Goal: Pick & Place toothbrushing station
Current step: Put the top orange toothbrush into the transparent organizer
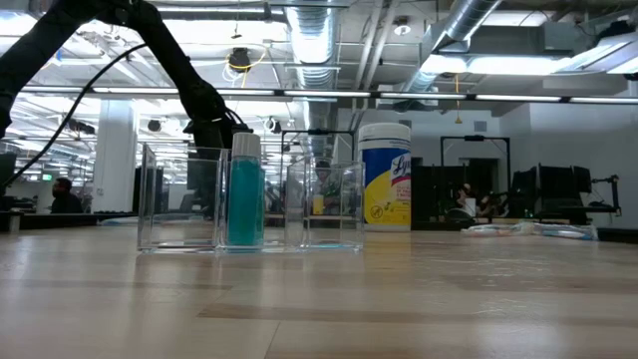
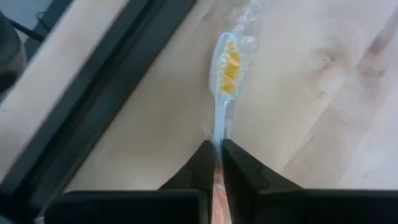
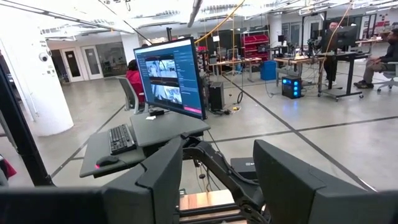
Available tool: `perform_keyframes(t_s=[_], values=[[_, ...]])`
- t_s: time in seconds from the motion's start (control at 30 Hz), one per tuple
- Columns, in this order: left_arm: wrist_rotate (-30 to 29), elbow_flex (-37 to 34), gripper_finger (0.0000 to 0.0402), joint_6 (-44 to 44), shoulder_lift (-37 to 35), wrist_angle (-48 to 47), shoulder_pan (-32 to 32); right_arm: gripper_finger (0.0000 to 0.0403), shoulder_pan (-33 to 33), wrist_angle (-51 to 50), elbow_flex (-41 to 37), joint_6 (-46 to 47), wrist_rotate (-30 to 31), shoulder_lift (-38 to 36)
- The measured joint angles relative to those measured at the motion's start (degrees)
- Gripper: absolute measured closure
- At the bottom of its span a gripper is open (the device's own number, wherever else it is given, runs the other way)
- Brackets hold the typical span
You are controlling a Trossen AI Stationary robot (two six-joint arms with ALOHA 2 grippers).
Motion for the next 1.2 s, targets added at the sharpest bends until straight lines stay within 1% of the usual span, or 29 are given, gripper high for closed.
perform_keyframes(t_s=[0.17, 0.3, 0.47, 0.53, 0.63, 0.7, 0.8, 0.9, 0.97, 1.03, 1.2], values=[[1.63, -0.18, 0.0393, 0.0, -1.11, 0.08, 0.03, 0.0214, 0.0, 0.0, 0.0, -0.17, 0.0, -0.02], [5.49, 0.08, 0.0396, -2.95, -3.82, 1.09, 0.47, 0.0214, 0.0, -0.06, 0.0, -0.89, 0.0, -0.01], [13.36, 0.59, 0.0396, -10.25, -11.8, 8.22, 1.35, 0.0214, 0.0, -0.04, 0.0, -2.88, 0.0, -0.01], [15.62, 0.53, 0.0396, -12.76, -16.03, 11.92, 1.32, 0.0214, -0.17, -0.04, 0.0, -3.78, 0.0, 0.0], [19.11, 0.81, 0.0397, -19.01, -23.4, 19.54, 1.02, 0.0214, -0.95, -0.04, 0.0, -4.56, 0.0, -0.01], [20.09, 0.72, 0.0397, -23.11, -27.67, 24.44, 0.52, 0.0214, -1.66, -0.04, 0.0, -4.63, -0.31, -0.01], [18.0, 0.73, 0.0401, -28.25, -34.74, 33.87, -0.94, 0.0214, -3.06, -0.02, 0.0, -4.73, -3.09, -0.02], [13.84, 0.83, 0.04, -32.64, -40.94, 40.47, -3.31, 0.0214, -3.95, -0.03, 0.0, -5.77, -5.37, -0.01], [9.91, 0.83, 0.04, -34.37, -44.69, 42.33, -6.22, 0.0214, -4.19, -0.04, 0.0, -6.24, -6.49, 0.0], [6.31, 0.81, 0.04, -33.95, -48.22, 42.94, -9.98, 0.0214, -4.17, -0.04, 0.0, -6.68, -7.91, 0.0], [-3.27, -0.56, 0.0401, -32.5, -53.91, 42.84, -22.51, 0.0214, -4.15, 0.19, 0.0, -7.1, -10.32, -0.02]])
